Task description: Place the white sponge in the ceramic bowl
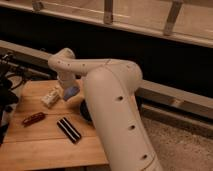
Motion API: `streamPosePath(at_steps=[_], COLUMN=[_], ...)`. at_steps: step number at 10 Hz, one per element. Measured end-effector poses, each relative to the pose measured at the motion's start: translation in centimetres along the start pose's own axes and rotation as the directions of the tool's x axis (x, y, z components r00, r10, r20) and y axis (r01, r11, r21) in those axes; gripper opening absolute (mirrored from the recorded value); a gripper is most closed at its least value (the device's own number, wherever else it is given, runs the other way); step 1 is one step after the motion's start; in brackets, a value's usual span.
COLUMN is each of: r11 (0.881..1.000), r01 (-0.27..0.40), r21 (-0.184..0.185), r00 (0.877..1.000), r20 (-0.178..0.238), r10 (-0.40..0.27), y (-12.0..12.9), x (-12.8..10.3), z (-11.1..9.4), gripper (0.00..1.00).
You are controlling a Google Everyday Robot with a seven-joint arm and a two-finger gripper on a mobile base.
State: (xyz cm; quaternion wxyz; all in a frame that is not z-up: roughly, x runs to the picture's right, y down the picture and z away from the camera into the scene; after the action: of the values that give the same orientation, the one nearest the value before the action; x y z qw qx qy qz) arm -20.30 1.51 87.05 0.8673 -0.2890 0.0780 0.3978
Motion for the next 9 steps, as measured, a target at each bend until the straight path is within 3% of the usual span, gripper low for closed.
streamPosePath(at_steps=[3,5,7,9], r11=[0.998,0.996,0.992,0.987], r01=[-0.056,-0.084,-0.127,-0.160], r21=[0.020,0.026,0.030,0.019], r00=[0.997,0.995,0.991,0.987], r20=[0.049,0.052,0.041,0.000], r10=[0.055,0.083,0.125,0.160], y=[-1.8,-2.1,-3.7,-4.5], x=[2.7,3.3,5.4,6.8], z=[-2.2,-2.8,-3.4,-3.8], gripper=[0.03,0.00,0.00,0.00])
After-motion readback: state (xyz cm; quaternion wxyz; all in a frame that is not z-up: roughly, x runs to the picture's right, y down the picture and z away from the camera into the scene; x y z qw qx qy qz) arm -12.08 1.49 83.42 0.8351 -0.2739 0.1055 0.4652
